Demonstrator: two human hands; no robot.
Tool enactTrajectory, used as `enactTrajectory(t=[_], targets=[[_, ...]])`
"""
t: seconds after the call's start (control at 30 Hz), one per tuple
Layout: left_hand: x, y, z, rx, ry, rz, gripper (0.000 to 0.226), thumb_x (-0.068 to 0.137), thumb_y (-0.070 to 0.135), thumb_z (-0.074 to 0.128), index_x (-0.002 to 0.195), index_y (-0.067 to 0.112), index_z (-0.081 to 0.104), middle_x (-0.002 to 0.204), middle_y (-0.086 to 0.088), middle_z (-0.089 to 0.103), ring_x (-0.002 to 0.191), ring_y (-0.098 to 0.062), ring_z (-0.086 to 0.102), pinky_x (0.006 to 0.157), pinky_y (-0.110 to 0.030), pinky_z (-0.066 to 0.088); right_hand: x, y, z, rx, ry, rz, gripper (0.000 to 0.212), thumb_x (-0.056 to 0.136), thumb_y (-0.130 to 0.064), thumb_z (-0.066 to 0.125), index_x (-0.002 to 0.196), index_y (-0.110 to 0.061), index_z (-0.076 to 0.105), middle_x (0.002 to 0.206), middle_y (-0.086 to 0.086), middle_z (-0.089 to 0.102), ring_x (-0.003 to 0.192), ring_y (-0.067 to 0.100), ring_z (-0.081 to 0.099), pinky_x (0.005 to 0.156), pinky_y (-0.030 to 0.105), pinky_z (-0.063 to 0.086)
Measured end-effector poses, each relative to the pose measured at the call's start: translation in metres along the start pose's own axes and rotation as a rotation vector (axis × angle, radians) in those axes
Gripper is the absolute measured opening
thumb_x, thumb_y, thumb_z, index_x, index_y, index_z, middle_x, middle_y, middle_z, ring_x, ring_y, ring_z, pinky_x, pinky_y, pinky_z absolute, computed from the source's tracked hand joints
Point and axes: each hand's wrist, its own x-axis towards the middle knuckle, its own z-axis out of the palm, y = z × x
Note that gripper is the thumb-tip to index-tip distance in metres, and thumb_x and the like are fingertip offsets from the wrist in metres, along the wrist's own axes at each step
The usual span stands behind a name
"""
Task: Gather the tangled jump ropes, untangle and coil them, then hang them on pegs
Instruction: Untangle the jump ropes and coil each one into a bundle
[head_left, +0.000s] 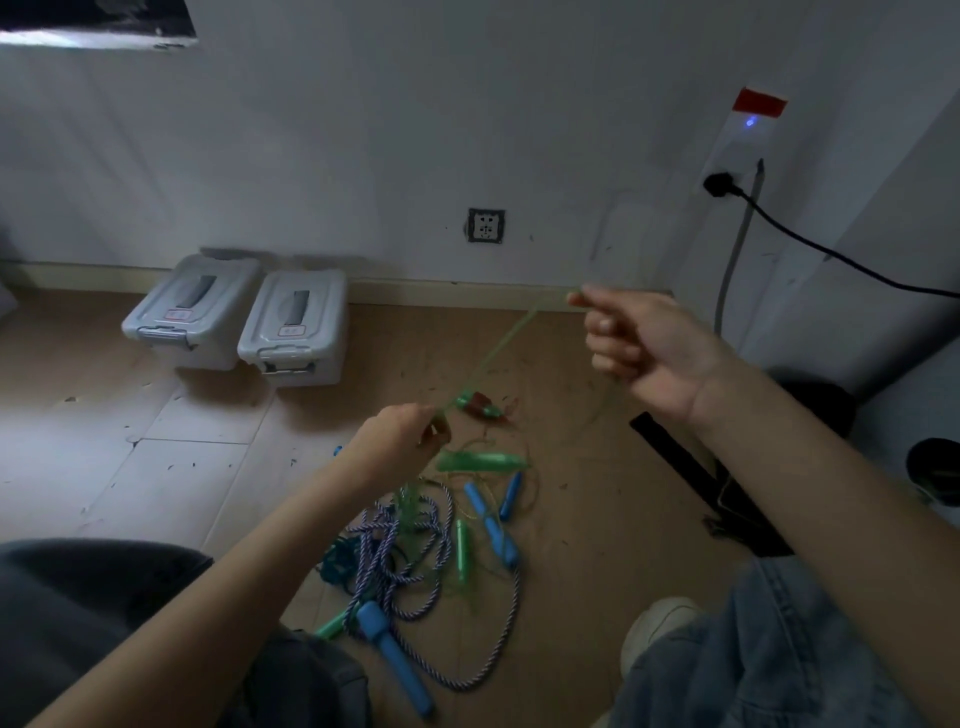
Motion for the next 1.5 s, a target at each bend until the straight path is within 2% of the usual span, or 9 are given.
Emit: enactTrajectory(t=[0.13, 0.23, 0.33, 0.53, 0.67, 0.8, 0.97, 1.27, 1.5], targets=[[-0.001, 0.009, -0.012, -0.253, -0.042, -0.011, 0.014, 0.090, 0.022, 0.054, 0.097, 0.015, 0.064, 0.074, 0.002, 0.060, 0.055, -0.005, 0.047, 0.052, -0.011, 0.037, 0.005, 0.030, -0.007, -1.124, 0.135, -0.350, 0.015, 0.089, -0.015, 0.059, 0.100, -0.012, 0.070, 0.085, -0.007, 0.063, 0.065, -0.002, 0.050, 0.052, 0.002, 0.035], [-0.006, 0.023, -0.027, -0.544, -0.100, -0.003, 0.008, 0.085, 0.019, 0.062, 0.091, 0.024, 0.061, 0.070, 0.005, 0.055, 0.060, -0.009, 0.047, 0.059, -0.021, 0.040, 0.006, 0.040, -0.011, -1.414, 0.049, -0.177, 0.021, 0.093, -0.011, 0.053, 0.106, -0.016, 0.069, 0.102, -0.003, 0.066, 0.083, 0.008, 0.058, 0.064, -0.003, 0.038], [-0.014, 0.033, -0.040, -0.708, -0.198, 0.023, 0.030, 0.076, 0.011, 0.071, 0.100, 0.025, 0.059, 0.085, 0.004, 0.057, 0.070, -0.008, 0.055, 0.070, -0.022, 0.049, 0.003, 0.041, -0.012, -1.588, 0.000, -0.046, 0.034, 0.093, -0.018, 0.053, 0.126, -0.028, 0.056, 0.129, -0.001, 0.057, 0.123, 0.022, 0.047, 0.107, 0.038, 0.035], [-0.017, 0.049, -0.043, -0.734, -0.236, 0.147, 0.041, 0.074, -0.001, 0.070, 0.108, 0.018, 0.055, 0.092, 0.003, 0.061, 0.072, -0.001, 0.061, 0.065, -0.015, 0.049, -0.010, 0.036, 0.013, -0.907, -0.532, 0.003, 0.031, 0.085, -0.017, 0.064, 0.114, -0.022, 0.053, 0.104, -0.002, 0.065, 0.081, 0.006, 0.065, 0.068, 0.019, 0.051], [-0.014, 0.039, -0.042, -0.675, -0.085, 0.031, 0.042, 0.075, 0.004, 0.070, 0.111, 0.018, 0.053, 0.105, 0.002, 0.057, 0.075, -0.004, 0.064, 0.072, -0.020, 0.054, -0.004, 0.032, 0.010, -1.018, -0.244, -0.189, 0.006, 0.086, -0.010, 0.064, 0.091, -0.012, 0.067, 0.060, -0.006, 0.065, 0.043, 0.003, 0.053, 0.047, 0.016, 0.042], [-0.011, 0.026, -0.039, -0.246, -0.010, 0.016, 0.010, 0.082, 0.018, 0.067, 0.091, 0.018, 0.065, 0.090, 0.008, 0.064, 0.070, 0.004, 0.060, 0.069, -0.010, 0.049, -0.003, 0.031, 0.004, -1.219, -0.073, -0.318, 0.007, 0.086, -0.016, 0.063, 0.086, -0.018, 0.070, 0.067, -0.014, 0.062, 0.066, 0.001, 0.060, 0.060, 0.006, 0.039], [-0.014, 0.034, -0.045, -0.536, -0.085, 0.034, 0.014, 0.089, 0.011, 0.054, 0.082, 0.018, 0.063, 0.076, 0.004, 0.066, 0.061, 0.005, 0.058, 0.061, -0.010, 0.047, -0.004, 0.034, 0.005, -1.218, -0.141, -0.276, 0.027, 0.087, -0.021, 0.063, 0.114, -0.020, 0.062, 0.106, -0.012, 0.059, 0.098, 0.004, 0.055, 0.079, 0.013, 0.040], [-0.013, 0.038, -0.051, -0.700, 0.018, -0.007, 0.021, 0.090, 0.016, 0.050, 0.073, 0.017, 0.062, 0.071, 0.002, 0.063, 0.065, -0.010, 0.055, 0.063, -0.022, 0.046, -0.012, 0.036, 0.017, -0.564, -0.320, -0.128, 0.019, 0.072, -0.028, 0.072, 0.078, -0.011, 0.066, 0.051, -0.007, 0.059, 0.040, 0.003, 0.048, 0.038, 0.015, 0.035], [-0.011, 0.036, -0.051, -0.712, -0.046, 0.023, 0.014, 0.089, 0.009, 0.052, 0.086, -0.001, 0.061, 0.083, -0.009, 0.065, 0.076, -0.012, 0.060, 0.079, -0.030, 0.049, -0.004, 0.041, 0.016, -0.055, -0.283, 0.022, 0.020, 0.067, -0.018, 0.070, 0.081, -0.004, 0.073, 0.062, -0.002, 0.063, 0.050, 0.006, 0.044, 0.041, 0.014, 0.034]])
